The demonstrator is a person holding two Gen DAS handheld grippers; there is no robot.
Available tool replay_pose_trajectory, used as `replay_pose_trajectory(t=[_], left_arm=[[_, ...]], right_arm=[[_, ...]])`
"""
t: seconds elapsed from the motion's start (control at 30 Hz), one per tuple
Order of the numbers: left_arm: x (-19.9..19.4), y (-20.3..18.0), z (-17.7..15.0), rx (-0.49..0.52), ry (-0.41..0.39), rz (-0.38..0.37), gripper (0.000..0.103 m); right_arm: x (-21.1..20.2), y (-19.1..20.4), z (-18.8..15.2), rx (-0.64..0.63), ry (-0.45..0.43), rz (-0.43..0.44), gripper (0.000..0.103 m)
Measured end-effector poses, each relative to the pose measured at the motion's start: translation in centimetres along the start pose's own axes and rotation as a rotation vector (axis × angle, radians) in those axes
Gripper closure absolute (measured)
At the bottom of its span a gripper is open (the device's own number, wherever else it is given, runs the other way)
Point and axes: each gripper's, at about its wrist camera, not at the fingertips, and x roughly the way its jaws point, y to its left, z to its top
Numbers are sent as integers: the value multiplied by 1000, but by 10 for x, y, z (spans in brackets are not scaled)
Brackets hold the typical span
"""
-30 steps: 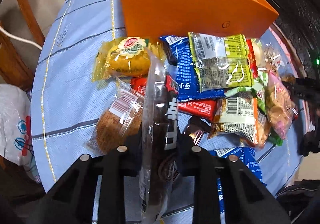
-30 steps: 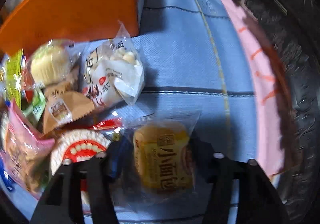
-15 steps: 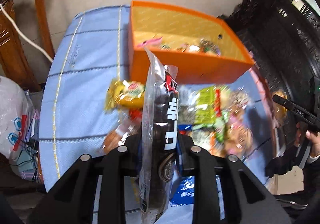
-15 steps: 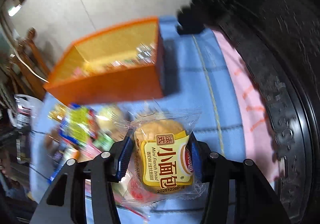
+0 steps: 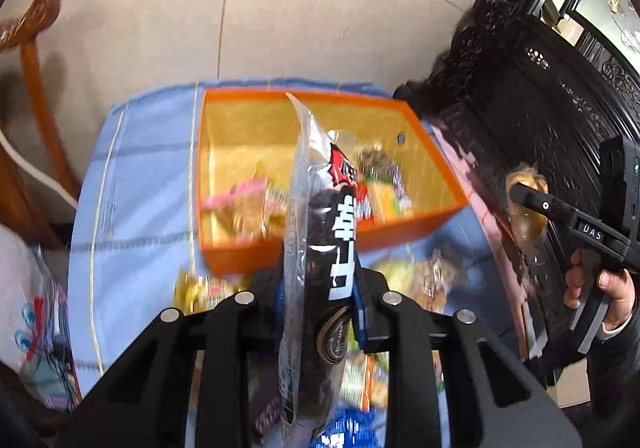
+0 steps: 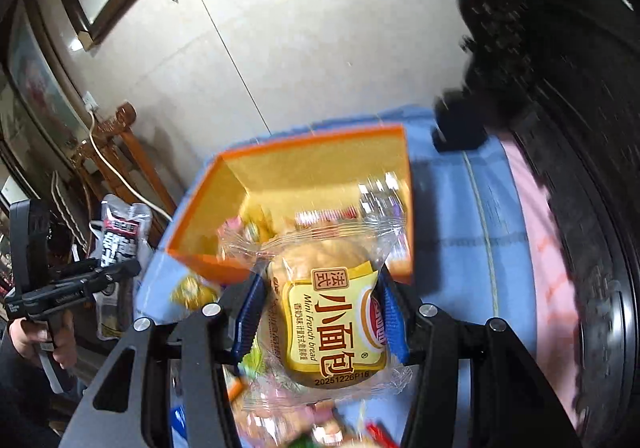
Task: Organize snacks
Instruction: 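Lower both held packs into the orange box and open both tools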
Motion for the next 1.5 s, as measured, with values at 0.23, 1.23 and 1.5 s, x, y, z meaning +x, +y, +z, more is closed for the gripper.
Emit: replay_pose_trajectory(t=[0.23, 1.23, 1.5], left_arm=[[49, 9, 58, -7, -1, 58, 78], [120, 39, 88, -101, 54, 74, 25], [80, 45, 39, -114, 72, 119, 18]], right_arm=[[76, -3, 46, -36, 50, -64, 51], [127, -32, 27, 54, 111, -162, 25], [69, -35, -11, 63, 68, -172, 7]])
